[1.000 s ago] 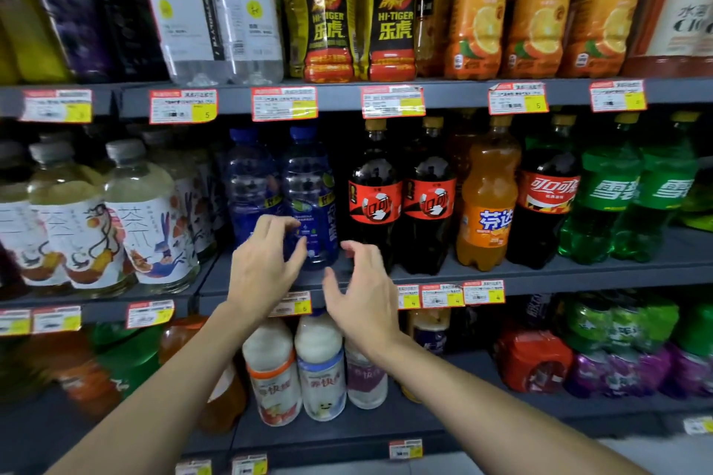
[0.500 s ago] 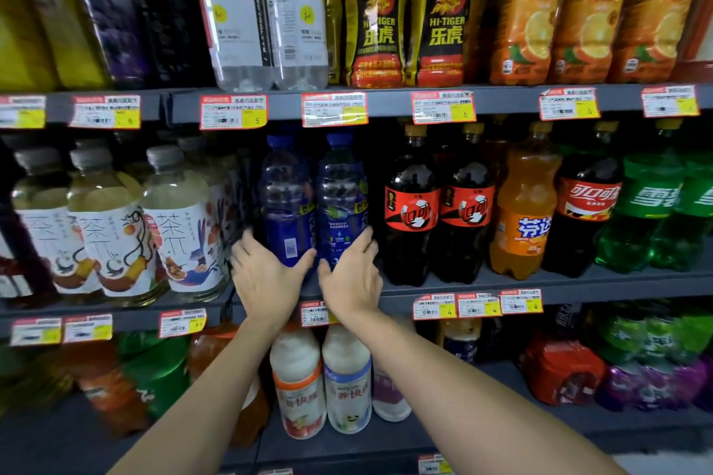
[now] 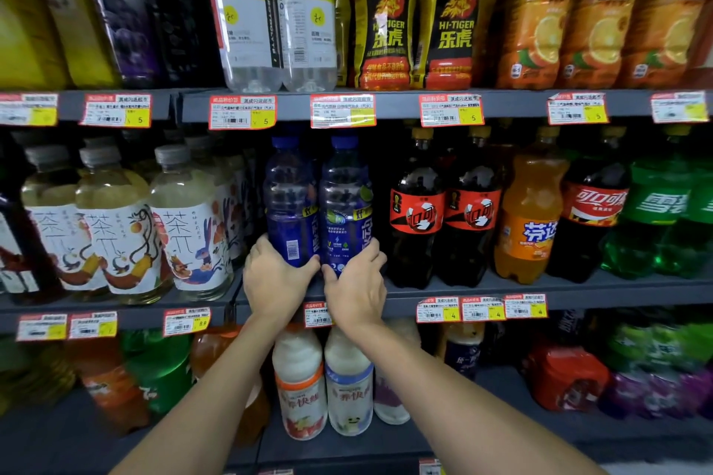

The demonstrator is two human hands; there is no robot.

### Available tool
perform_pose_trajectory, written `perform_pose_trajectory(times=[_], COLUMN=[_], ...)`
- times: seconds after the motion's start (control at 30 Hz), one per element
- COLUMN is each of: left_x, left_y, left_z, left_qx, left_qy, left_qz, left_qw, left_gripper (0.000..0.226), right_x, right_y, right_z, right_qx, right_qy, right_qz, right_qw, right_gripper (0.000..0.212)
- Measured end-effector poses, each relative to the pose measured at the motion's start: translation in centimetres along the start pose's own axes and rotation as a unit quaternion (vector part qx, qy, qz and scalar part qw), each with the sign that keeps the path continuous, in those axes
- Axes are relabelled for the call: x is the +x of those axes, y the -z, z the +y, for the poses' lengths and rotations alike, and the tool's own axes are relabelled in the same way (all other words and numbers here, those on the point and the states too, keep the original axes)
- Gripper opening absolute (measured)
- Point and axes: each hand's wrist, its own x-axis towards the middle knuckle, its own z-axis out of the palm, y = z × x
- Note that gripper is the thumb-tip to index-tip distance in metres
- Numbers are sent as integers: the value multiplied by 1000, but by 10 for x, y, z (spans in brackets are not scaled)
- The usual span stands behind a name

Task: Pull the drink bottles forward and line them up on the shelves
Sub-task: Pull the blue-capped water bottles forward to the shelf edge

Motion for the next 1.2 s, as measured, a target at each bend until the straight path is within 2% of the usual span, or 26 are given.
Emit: perform_pose_trajectory(times=[0.23, 0.37, 0.43, 0.53, 0.67, 0.73, 0.8, 0.87, 0.97, 1.07, 1.2], left_x=[3, 7, 9, 14, 27, 24, 15, 8, 10, 20, 31], left_y=[5, 6, 8, 13, 27, 28, 23, 15, 18, 23, 32], left_z=[-8, -11, -14, -23, -34, -31, -25, -23, -25, -33, -36], left_qx=[-25, -36, -44, -71, -135, -176, -193, -157, -124, -114, -67], left_qy=[-3, -2, -2, -3, 44, 62, 45, 11, 12, 11, -32], left_qz=[-15, -29, -40, -80, -177, -189, -178, -140, -114, -172, -249], left_qw=[1000, 999, 998, 994, 974, 964, 964, 978, 986, 979, 966], left_gripper=[71, 72, 74, 70, 71, 74, 79, 80, 75, 75, 88], right_x=[-31, -26, -23, -21, -25, -26, -27, -27, -20, -13, -7], right_y=[3, 11, 15, 16, 12, 10, 8, 9, 10, 10, 10], right_z=[1, 10, 12, 12, 7, 7, 9, 11, 15, 16, 19], right_qx=[13, -5, -14, -1, 20, 49, 97, 124, 115, 86, 70], right_qy=[10, 11, 15, 6, -2, -14, -13, 5, 22, 19, 30], right_qz=[28, 21, 12, 15, 26, 20, 15, 10, -5, -10, -19], right_qw=[999, 1000, 1000, 1000, 999, 999, 995, 992, 993, 996, 997], right_gripper=[76, 78, 68, 59, 58, 59, 65, 73, 82, 83, 81])
